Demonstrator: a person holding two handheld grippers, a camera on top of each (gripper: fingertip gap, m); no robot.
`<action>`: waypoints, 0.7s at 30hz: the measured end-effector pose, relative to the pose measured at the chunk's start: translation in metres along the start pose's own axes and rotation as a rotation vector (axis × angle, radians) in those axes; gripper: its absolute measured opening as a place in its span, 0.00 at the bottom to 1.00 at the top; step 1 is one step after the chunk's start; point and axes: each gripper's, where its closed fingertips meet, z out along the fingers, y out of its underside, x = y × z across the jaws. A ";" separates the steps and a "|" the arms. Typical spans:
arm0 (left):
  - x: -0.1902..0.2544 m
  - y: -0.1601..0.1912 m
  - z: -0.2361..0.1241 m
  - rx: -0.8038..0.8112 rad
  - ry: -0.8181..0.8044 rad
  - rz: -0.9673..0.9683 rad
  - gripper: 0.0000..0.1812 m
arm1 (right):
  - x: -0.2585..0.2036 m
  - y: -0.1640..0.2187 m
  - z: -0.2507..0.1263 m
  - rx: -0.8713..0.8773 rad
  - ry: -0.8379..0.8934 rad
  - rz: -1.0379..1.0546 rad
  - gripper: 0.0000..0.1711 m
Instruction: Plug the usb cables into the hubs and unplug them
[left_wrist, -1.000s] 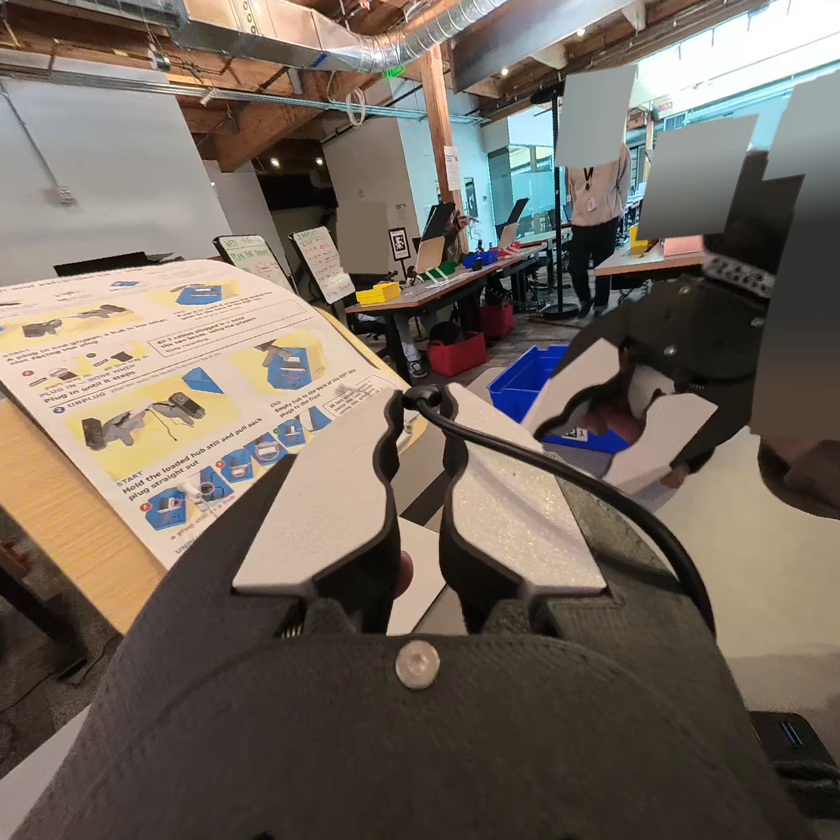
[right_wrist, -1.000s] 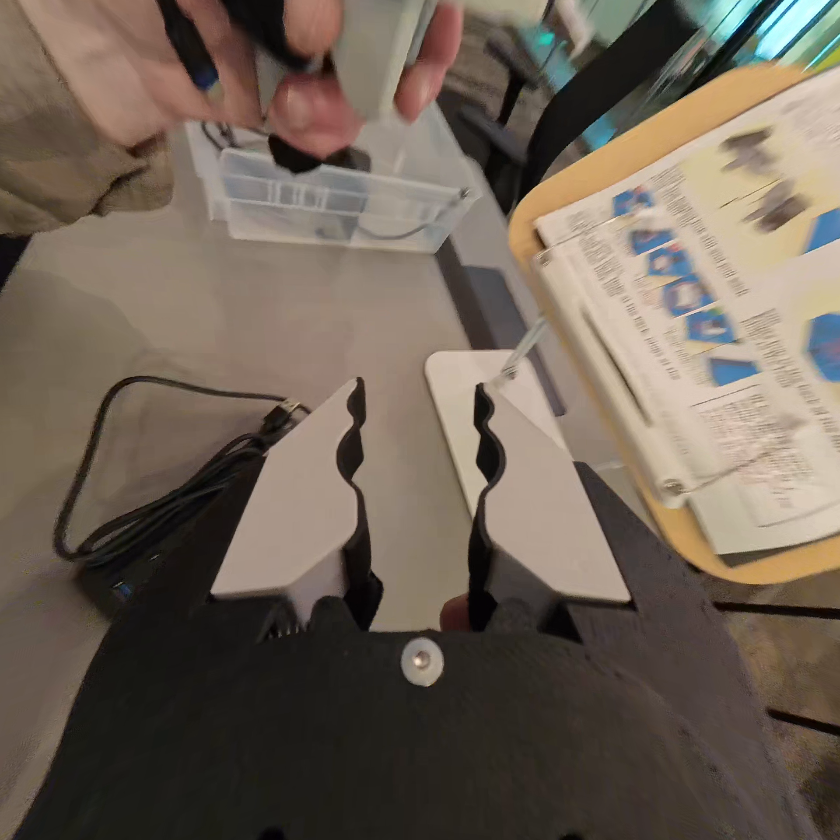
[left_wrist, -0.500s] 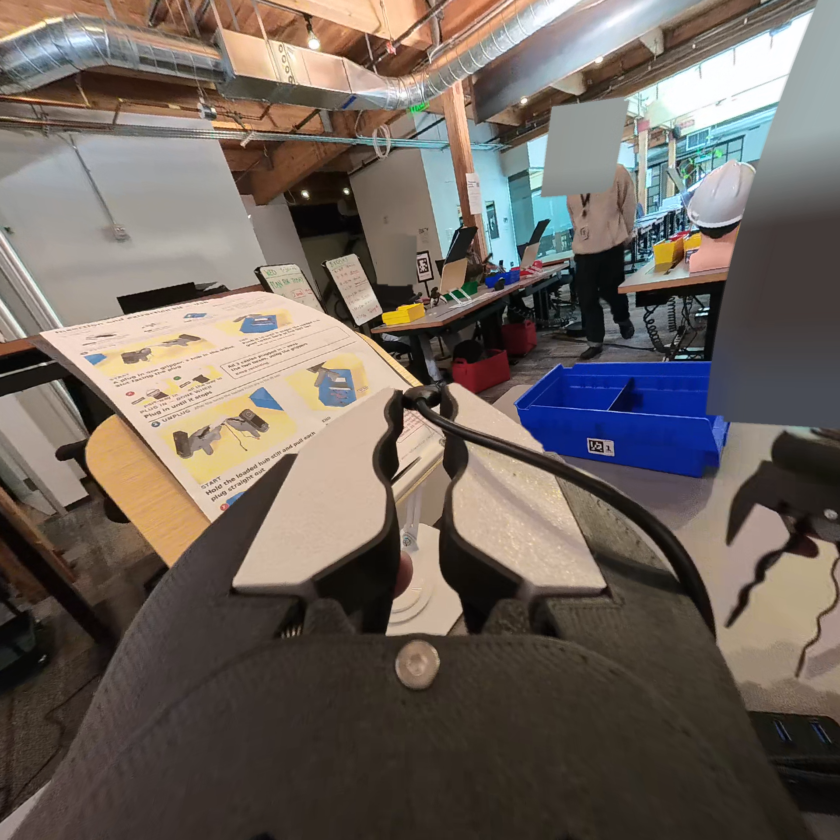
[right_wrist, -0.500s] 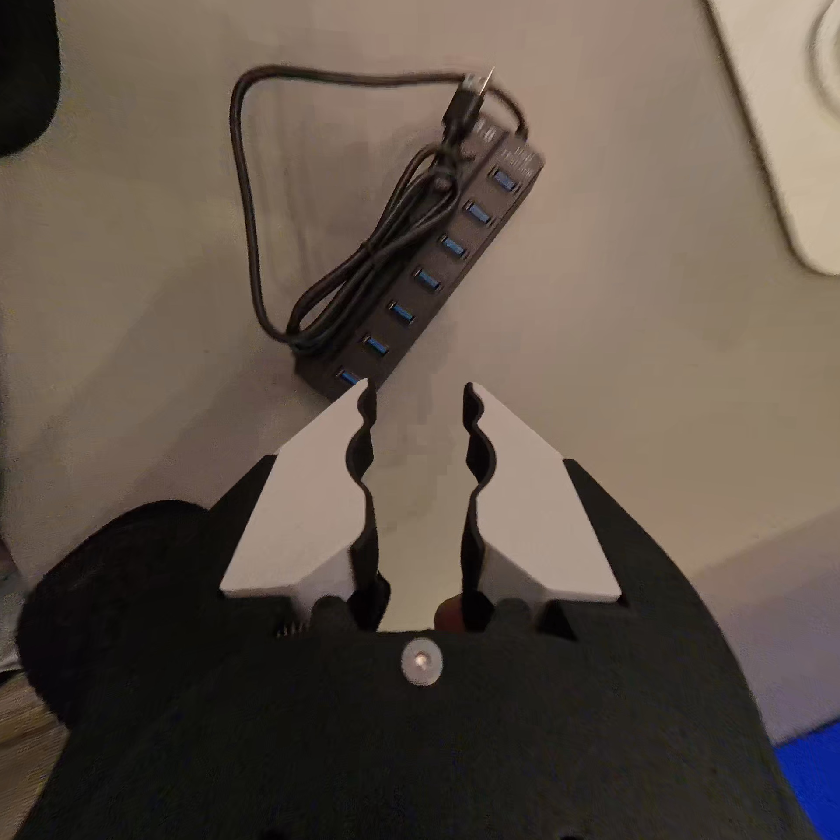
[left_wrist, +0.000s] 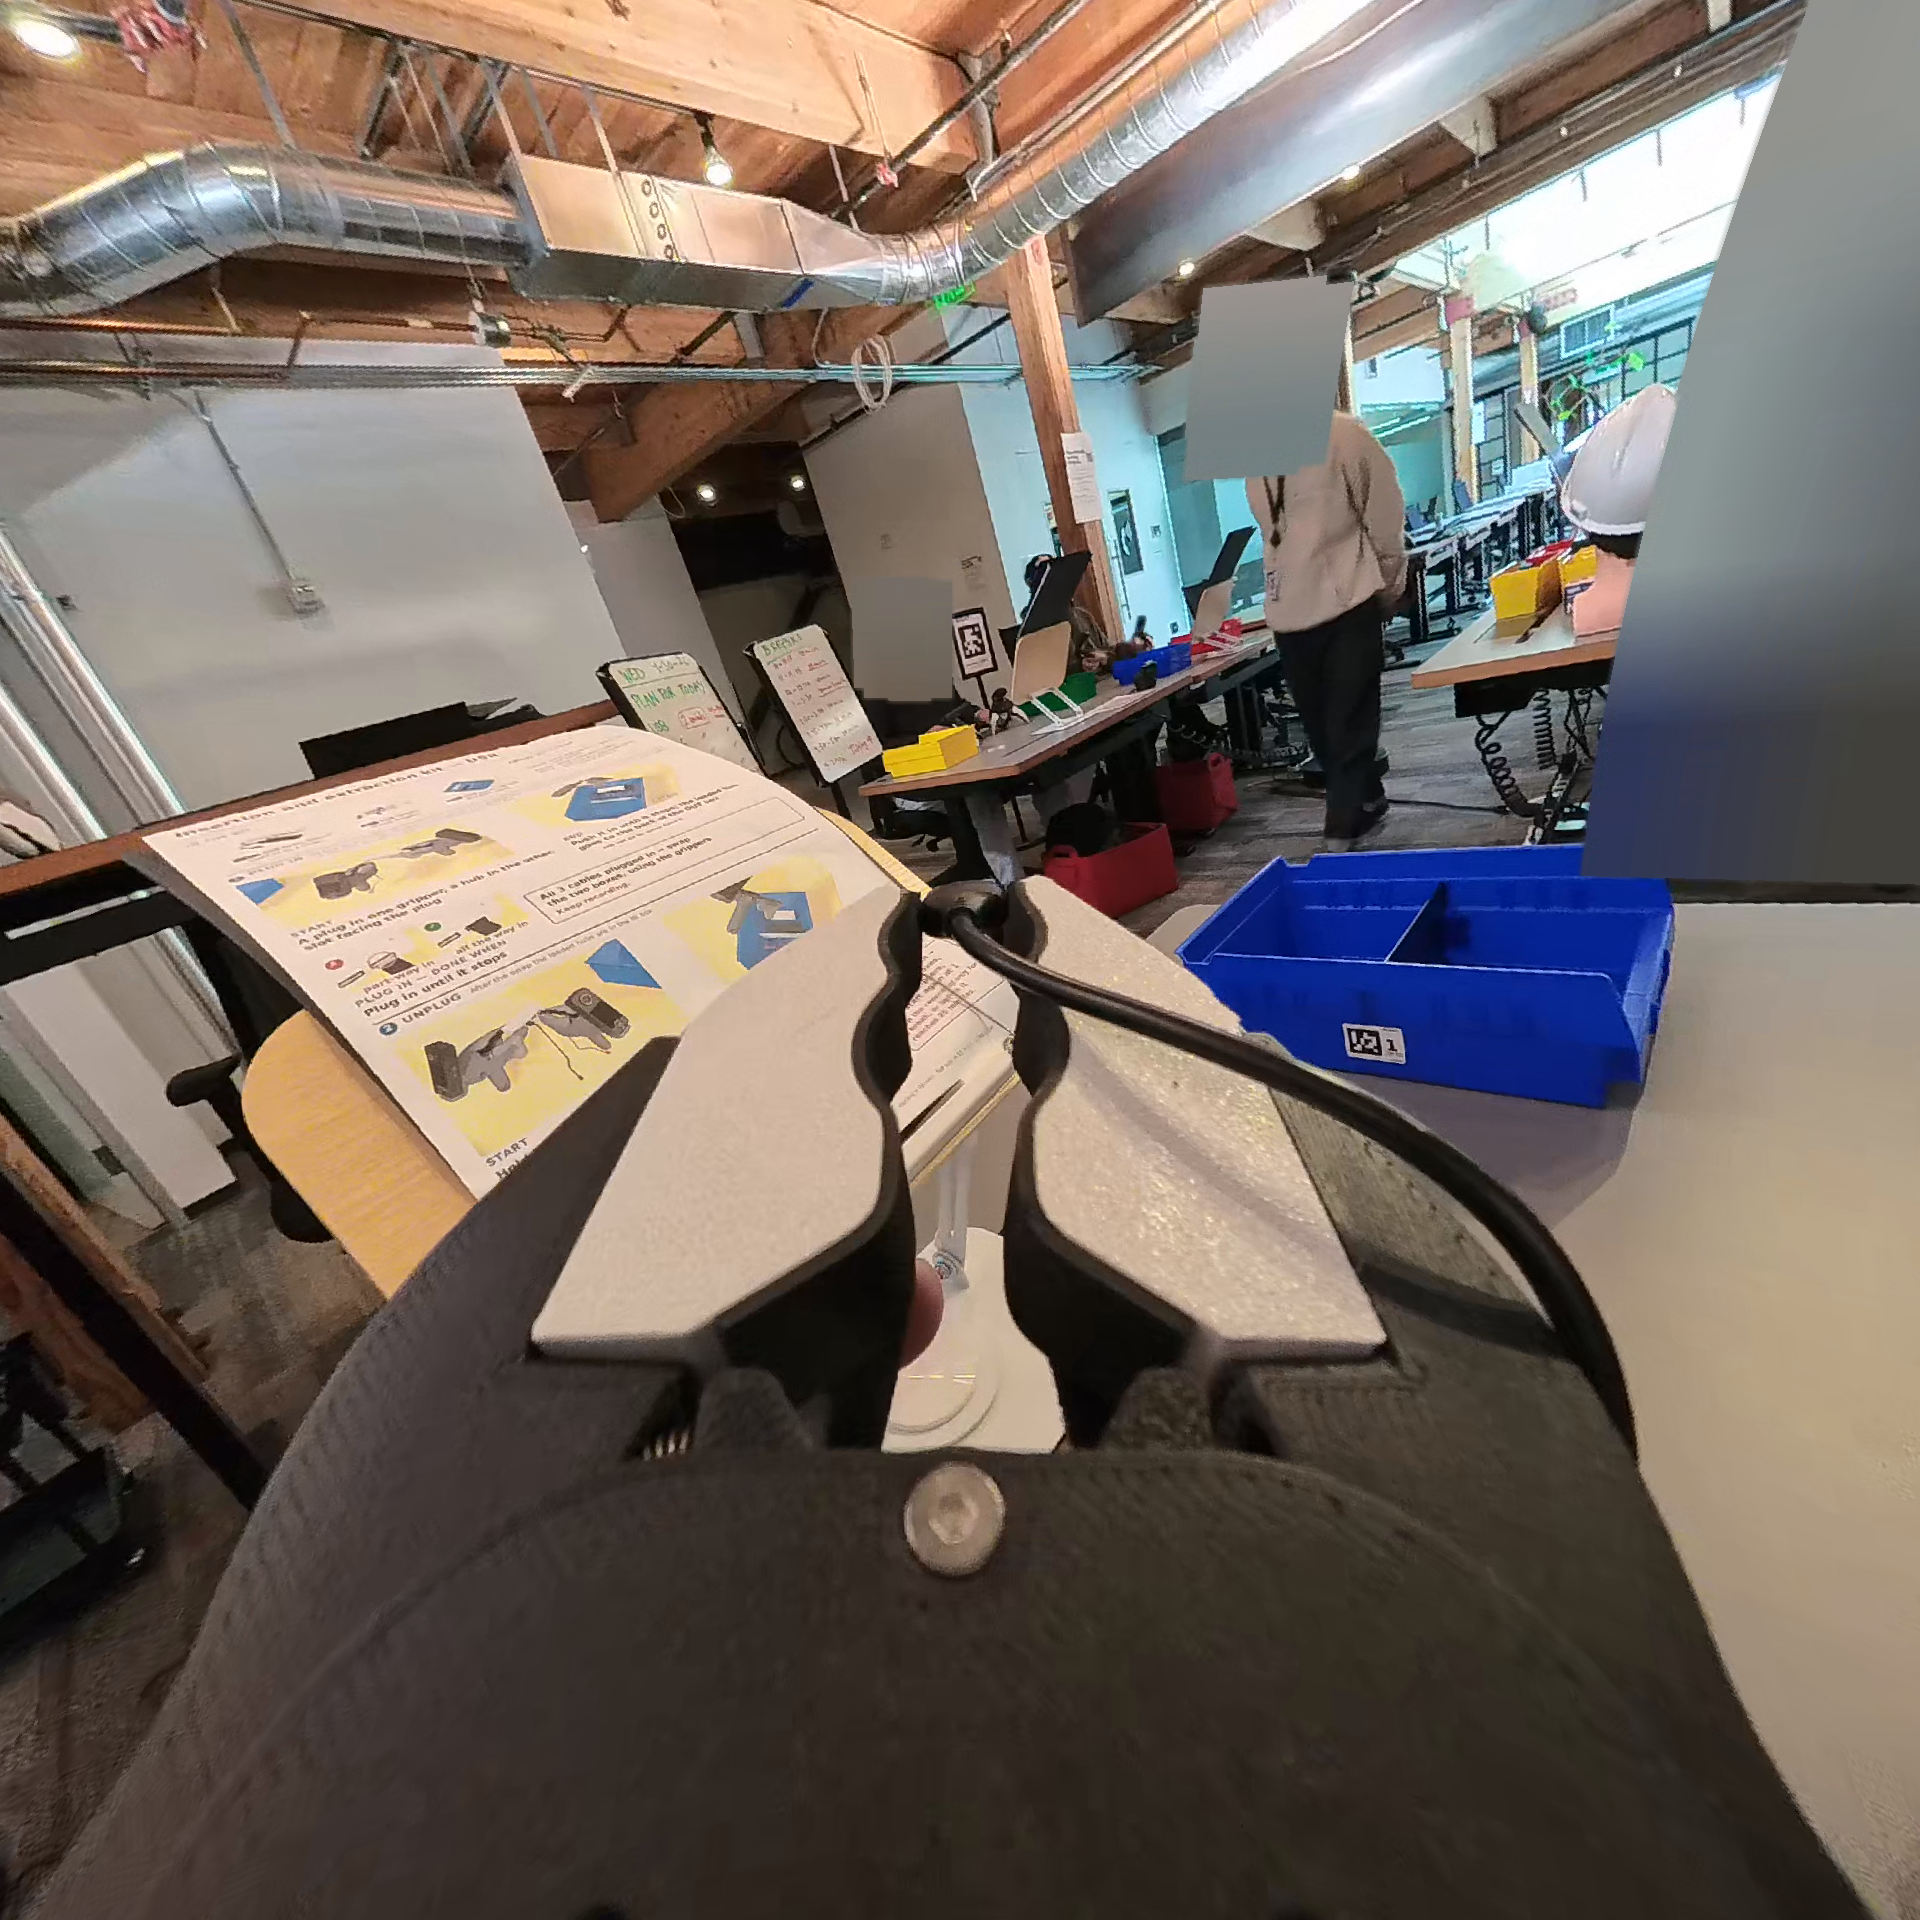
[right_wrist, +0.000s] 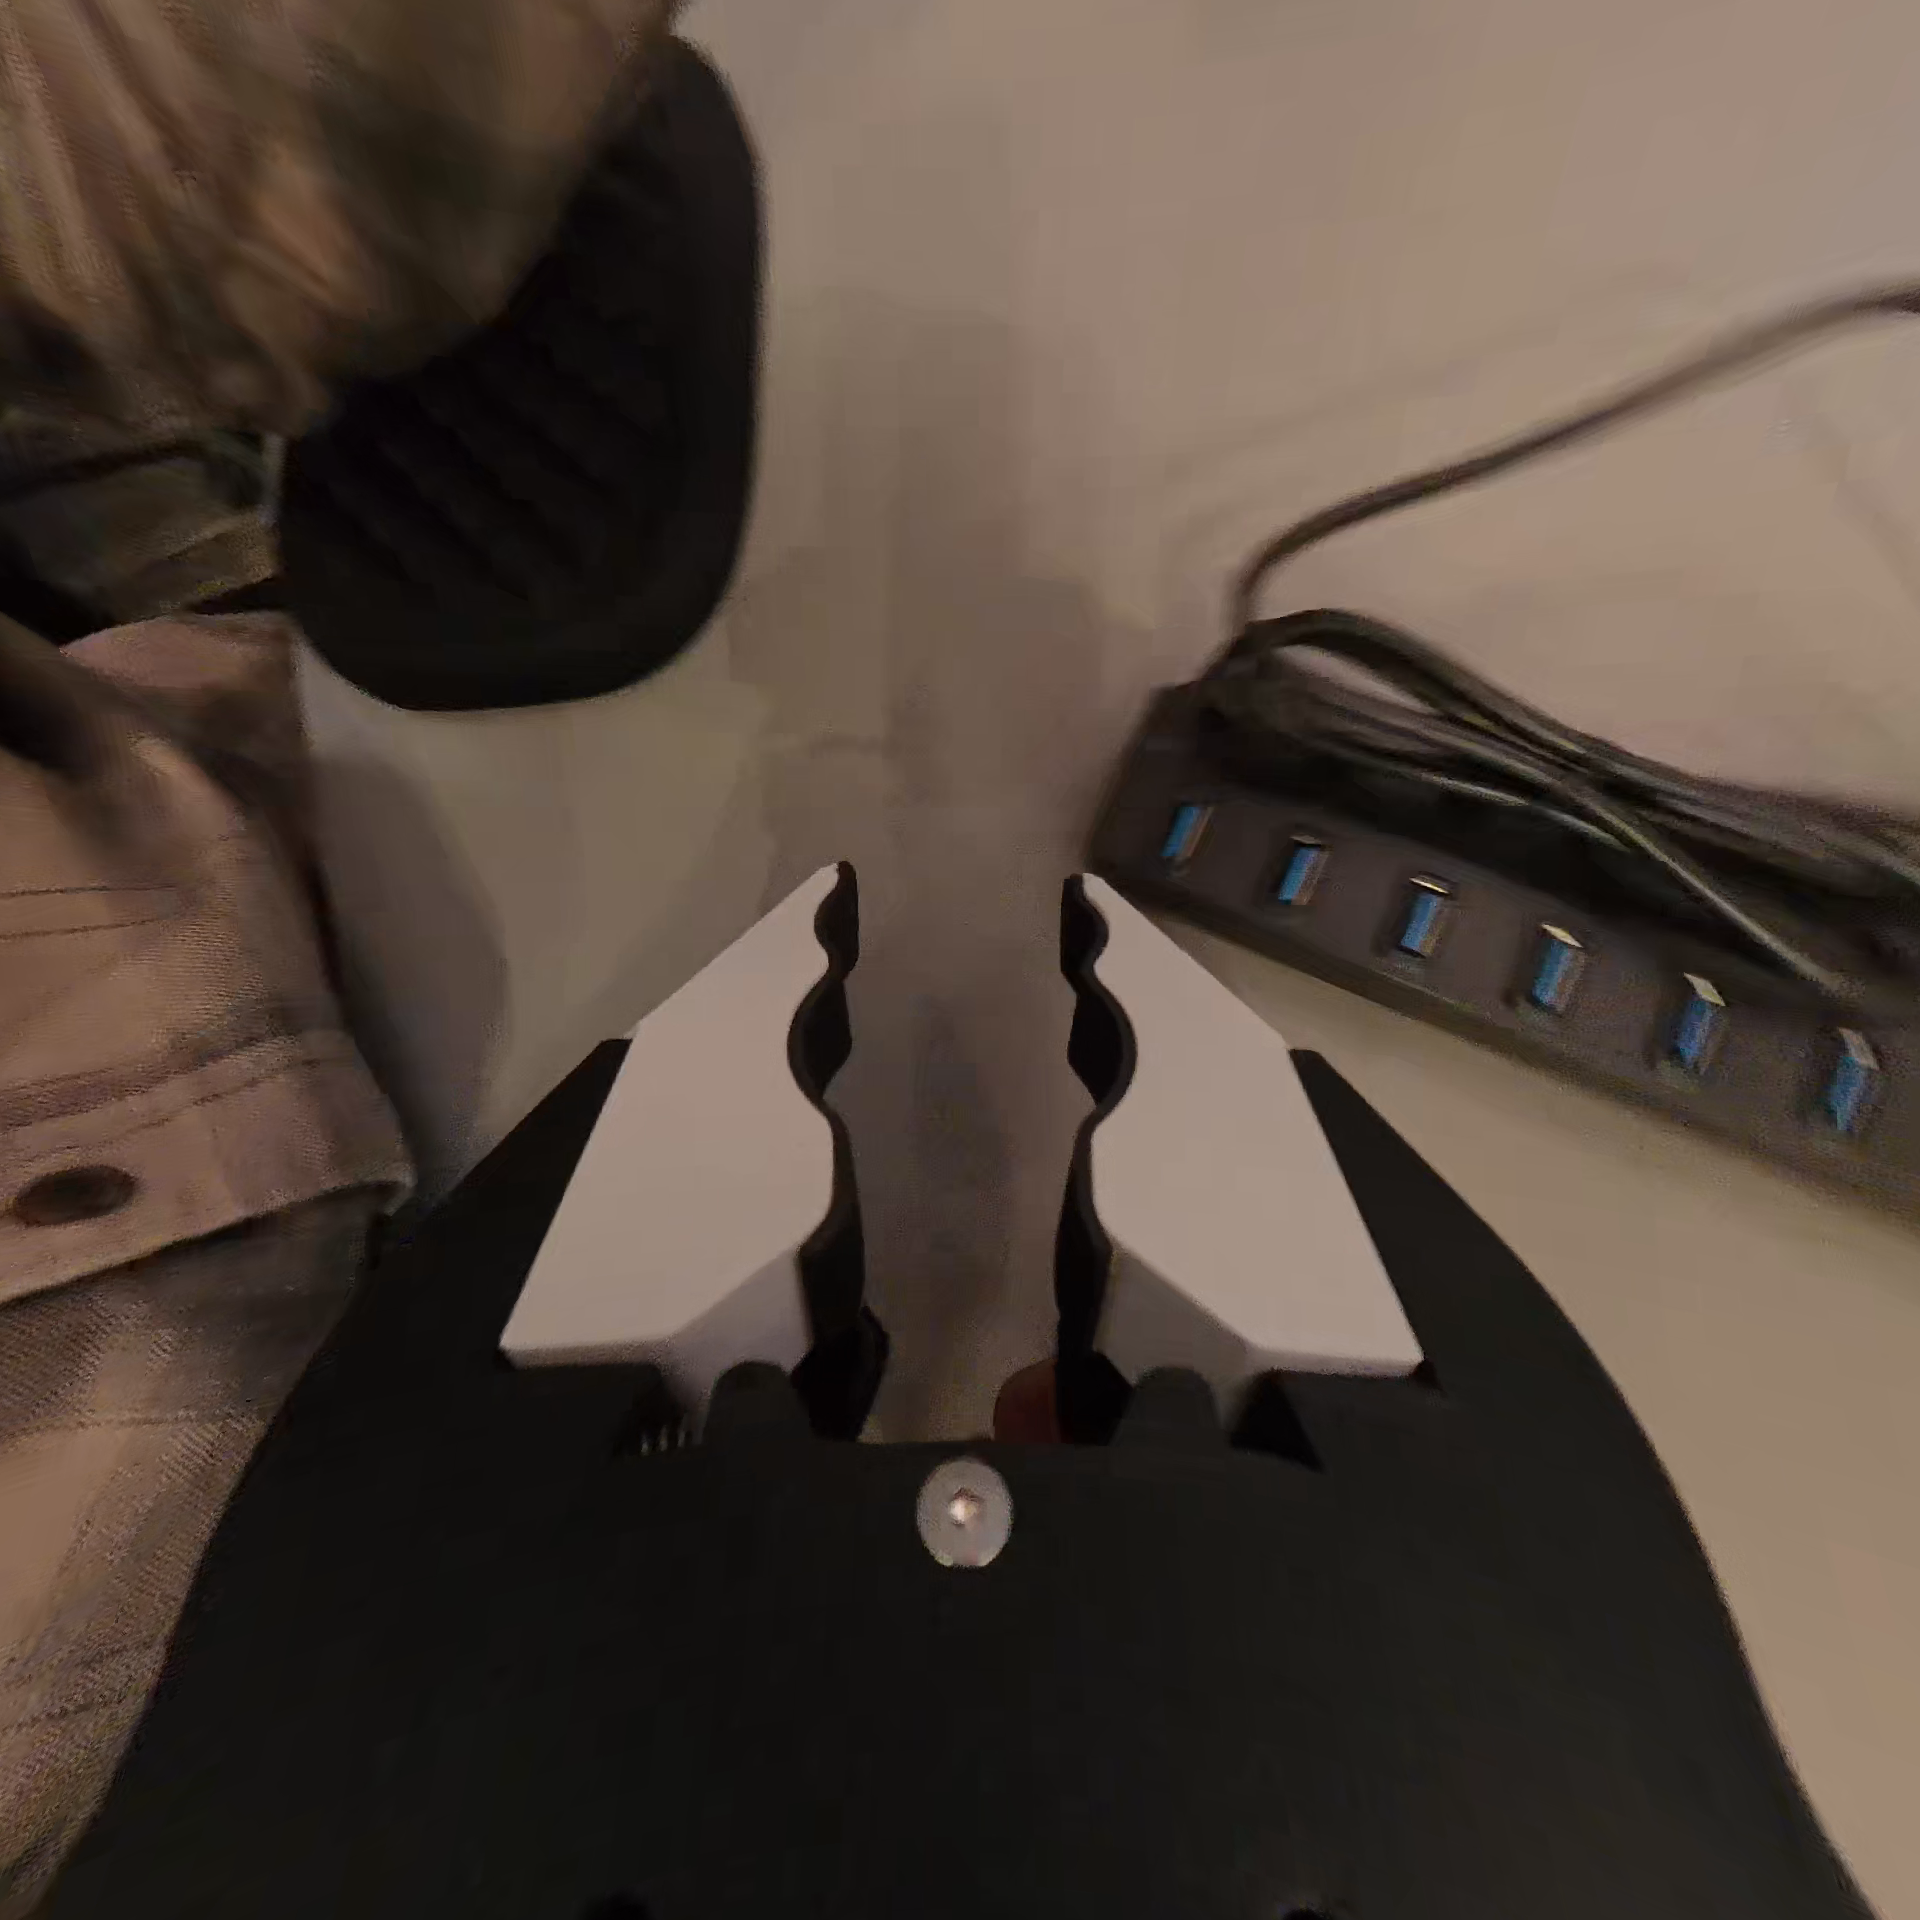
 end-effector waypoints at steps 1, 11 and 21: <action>0.001 0.000 0.000 -0.001 0.004 0.001 0.08 | -0.006 -0.004 0.006 -0.002 -0.018 -0.032 0.22; 0.006 0.007 0.006 -0.019 0.023 0.020 0.08 | 0.062 -0.009 -0.073 0.154 0.150 -0.196 0.22; 0.014 0.011 0.012 -0.038 0.034 0.043 0.08 | 0.108 0.009 -0.106 0.201 0.089 -0.426 0.34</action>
